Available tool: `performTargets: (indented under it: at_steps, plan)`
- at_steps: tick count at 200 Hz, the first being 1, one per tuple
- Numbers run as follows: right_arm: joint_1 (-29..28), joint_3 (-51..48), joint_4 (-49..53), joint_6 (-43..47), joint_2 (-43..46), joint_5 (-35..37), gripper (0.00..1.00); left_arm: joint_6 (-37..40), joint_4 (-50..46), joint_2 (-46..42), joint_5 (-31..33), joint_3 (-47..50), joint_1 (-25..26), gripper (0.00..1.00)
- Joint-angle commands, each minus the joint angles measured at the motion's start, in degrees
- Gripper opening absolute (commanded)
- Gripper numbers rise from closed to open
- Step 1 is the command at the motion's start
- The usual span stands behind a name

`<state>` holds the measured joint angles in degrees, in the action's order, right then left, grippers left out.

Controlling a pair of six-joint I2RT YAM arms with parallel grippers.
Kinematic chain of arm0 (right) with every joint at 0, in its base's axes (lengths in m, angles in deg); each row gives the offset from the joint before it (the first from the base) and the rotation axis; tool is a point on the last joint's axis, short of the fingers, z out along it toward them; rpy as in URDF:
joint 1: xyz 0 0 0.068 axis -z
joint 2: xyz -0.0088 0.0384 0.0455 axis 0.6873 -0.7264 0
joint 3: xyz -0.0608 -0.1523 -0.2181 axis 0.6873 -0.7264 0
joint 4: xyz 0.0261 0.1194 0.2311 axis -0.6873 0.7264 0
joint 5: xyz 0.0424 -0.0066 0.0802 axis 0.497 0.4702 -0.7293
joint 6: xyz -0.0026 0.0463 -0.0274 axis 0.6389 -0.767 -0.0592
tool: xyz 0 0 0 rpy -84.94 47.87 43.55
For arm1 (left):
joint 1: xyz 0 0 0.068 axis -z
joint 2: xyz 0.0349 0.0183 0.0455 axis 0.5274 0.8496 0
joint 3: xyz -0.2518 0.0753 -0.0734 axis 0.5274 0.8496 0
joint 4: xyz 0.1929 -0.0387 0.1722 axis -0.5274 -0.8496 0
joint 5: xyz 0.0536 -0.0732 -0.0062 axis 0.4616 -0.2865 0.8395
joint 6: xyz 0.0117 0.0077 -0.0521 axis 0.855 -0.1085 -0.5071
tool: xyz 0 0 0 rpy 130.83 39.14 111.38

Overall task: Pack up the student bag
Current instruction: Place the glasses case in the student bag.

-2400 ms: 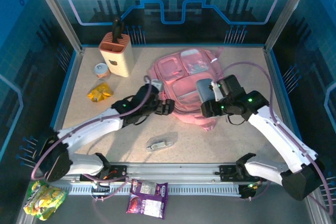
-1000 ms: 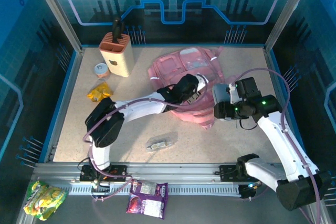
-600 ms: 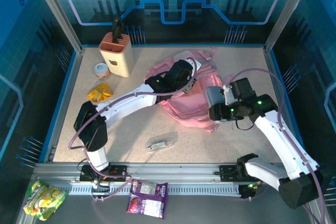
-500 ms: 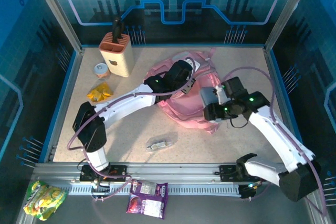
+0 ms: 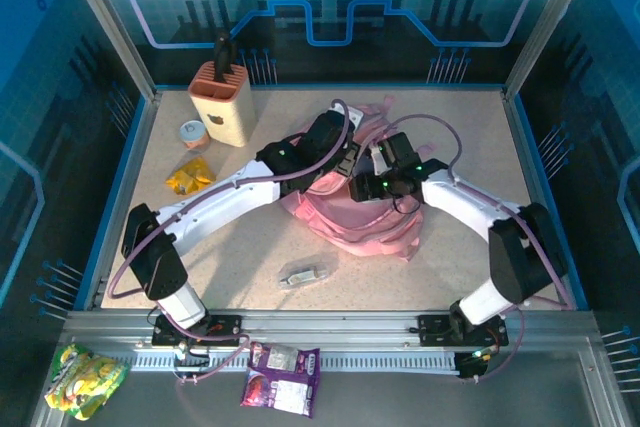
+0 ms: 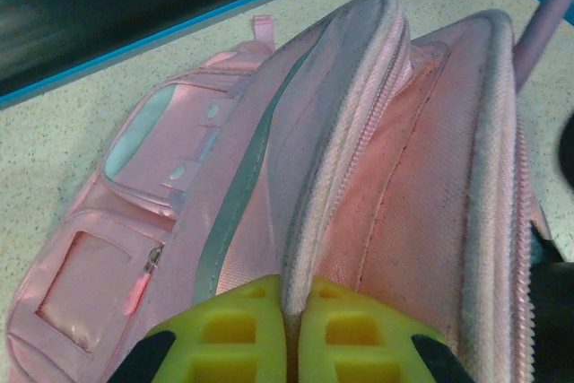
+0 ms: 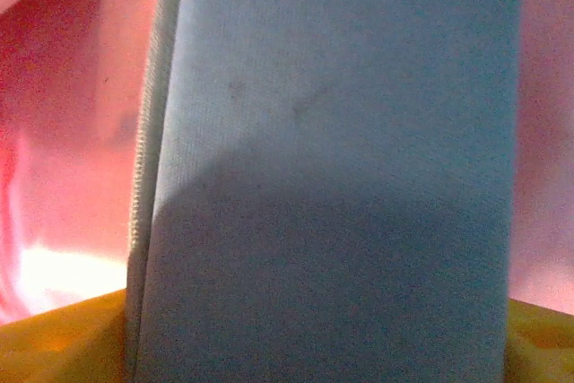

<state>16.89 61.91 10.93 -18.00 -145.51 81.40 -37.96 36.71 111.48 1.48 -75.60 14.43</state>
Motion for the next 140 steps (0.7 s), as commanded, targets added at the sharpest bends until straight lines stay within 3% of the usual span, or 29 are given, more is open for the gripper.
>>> performTargets:
  at_steps: [1,29,76,100,140]
  plan:
    - [-0.8,2.4,-6.6,1.4,-2.6,0.1,0.87,-3.7,3.8,-3.0,0.6,-2.1,-0.5,0.0]
    - [-1.1,-2.7,-8.5,1.5,2.5,-1.2,0.94,-4.1,4.1,-2.9,0.7,-1.9,-0.9,0.0]
    - [0.3,-11.1,-5.1,-4.0,12.2,-1.8,0.89,-5.4,3.8,-2.1,0.1,-2.0,-1.3,0.0]
    - [0.5,-13.0,-3.3,-4.4,13.0,2.0,0.8,-5.9,3.3,-2.0,-0.3,-2.2,-1.3,0.0]
    - [0.8,-13.7,-12.1,-5.4,9.8,-6.6,0.59,-6.4,2.8,-2.4,-0.5,-2.3,-1.3,0.0]
